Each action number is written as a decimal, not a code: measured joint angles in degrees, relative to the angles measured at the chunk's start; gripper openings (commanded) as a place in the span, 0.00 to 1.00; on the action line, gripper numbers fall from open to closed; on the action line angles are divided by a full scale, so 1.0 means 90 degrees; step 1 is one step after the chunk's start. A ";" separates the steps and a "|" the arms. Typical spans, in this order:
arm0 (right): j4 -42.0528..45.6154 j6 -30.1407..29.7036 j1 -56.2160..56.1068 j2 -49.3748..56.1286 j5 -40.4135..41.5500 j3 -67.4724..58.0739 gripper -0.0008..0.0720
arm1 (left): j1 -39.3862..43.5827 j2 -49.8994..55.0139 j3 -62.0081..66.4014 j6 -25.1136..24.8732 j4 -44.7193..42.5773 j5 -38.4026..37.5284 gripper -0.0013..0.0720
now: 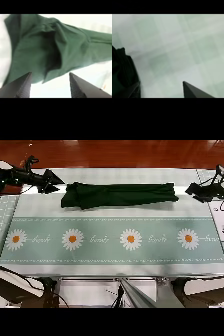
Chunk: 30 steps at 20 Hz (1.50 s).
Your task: Fold the shirts.
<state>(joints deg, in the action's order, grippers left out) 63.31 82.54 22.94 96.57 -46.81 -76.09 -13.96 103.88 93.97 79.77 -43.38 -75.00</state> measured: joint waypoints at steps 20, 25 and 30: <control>-0.3859 -0.1712 -0.1311 -0.0367 0.0886 -0.0209 0.04 | 0.1362 -0.0607 0.0053 -0.0627 0.0741 -0.0483 0.05; -0.2873 -0.1214 -0.1338 -0.2125 0.0095 -0.0226 0.04 | 0.2263 -0.0896 0.0053 -0.0884 0.1066 0.0100 0.05; -0.1768 -0.0087 -0.1338 -0.3514 -0.0549 -0.0223 0.04 | 0.3657 -0.0695 0.0053 -0.0937 0.1132 0.1047 0.05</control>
<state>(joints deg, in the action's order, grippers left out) 47.40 81.76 10.90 64.95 -51.75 -78.11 18.96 97.62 94.45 71.33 -33.19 -65.58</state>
